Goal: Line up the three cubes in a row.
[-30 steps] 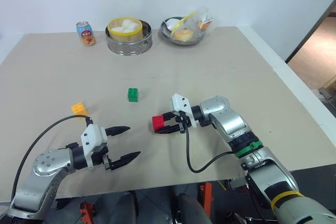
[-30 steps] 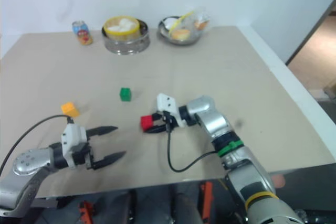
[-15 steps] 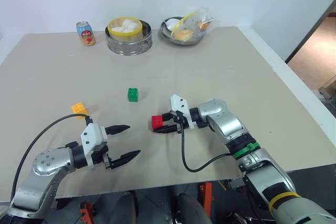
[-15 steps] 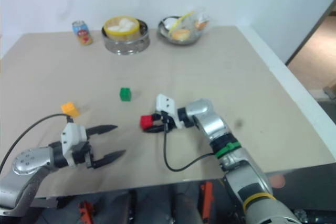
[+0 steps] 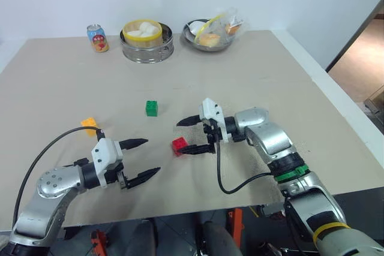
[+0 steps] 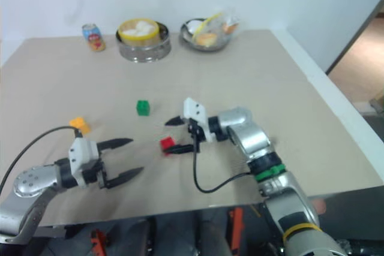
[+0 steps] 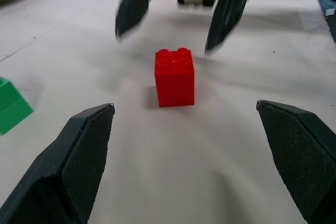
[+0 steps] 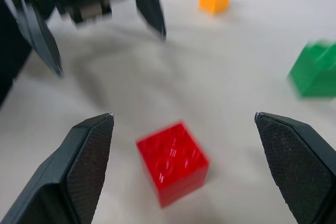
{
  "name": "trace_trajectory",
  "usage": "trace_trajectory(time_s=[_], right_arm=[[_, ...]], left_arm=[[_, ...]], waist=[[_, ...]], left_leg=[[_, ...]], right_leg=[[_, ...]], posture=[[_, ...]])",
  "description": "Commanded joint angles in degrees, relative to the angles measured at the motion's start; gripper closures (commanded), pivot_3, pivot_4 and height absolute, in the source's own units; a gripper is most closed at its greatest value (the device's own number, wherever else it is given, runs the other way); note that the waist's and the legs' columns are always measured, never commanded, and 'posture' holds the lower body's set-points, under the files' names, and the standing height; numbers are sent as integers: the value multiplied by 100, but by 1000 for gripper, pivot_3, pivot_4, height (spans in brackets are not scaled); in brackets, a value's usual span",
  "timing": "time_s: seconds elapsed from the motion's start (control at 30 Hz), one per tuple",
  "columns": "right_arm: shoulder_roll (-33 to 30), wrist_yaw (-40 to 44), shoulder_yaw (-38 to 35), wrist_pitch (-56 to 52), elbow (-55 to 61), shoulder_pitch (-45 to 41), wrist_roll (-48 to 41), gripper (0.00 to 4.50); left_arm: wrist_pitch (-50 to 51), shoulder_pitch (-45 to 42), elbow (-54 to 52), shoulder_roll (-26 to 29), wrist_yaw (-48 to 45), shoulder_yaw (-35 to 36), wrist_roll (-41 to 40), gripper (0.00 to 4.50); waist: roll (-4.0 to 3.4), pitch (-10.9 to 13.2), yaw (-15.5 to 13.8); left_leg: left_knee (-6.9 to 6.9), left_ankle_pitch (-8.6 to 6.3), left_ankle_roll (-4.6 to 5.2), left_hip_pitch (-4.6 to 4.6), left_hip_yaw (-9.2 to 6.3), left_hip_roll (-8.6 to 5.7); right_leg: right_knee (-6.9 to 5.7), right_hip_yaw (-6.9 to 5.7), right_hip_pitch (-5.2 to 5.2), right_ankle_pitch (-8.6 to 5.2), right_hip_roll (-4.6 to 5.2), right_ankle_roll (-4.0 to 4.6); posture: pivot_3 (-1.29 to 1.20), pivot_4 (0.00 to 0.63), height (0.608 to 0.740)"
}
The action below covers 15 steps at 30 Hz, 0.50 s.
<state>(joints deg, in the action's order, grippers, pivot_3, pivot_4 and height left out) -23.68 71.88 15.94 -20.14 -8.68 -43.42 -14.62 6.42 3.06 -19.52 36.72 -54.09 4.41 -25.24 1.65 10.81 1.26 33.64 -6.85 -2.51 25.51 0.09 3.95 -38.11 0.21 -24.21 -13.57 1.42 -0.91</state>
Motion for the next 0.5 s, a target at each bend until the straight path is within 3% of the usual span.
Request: trace_trajectory(time_s=[0.03, 0.27, 0.5], right_arm=[[-106, -148, -328, -433, 818, 2, -382, 60], [-177, -360, -449, -1166, 1682, 12, -902, 60], [-245, -633, -430, -1086, 1871, 74, -892, 60]], left_arm=[[-182, -20, 16, -58, 108, 191, 15, 0], [-539, -859, 834, -441, 999, 400, 506, 0], [-28, -1466, 1143, -1013, 2320, 181, 1218, 0]], waist=[[0, 0, 0], [2, -1, -9], [6, -3, -8]], left_leg=[[0, 0, 0, -1, 0, 0], [5, 1, 1, -1, -1, 0], [14, 1, 1, -1, 3, -1]], right_leg=[[0, 0, 0, 0, 0, 0], [0, -1, 2, 5, -1, 3], [0, 6, 6, 25, 0, -30]], posture=[[0, 150, 740], [0, 150, 740], [0, 150, 740]])
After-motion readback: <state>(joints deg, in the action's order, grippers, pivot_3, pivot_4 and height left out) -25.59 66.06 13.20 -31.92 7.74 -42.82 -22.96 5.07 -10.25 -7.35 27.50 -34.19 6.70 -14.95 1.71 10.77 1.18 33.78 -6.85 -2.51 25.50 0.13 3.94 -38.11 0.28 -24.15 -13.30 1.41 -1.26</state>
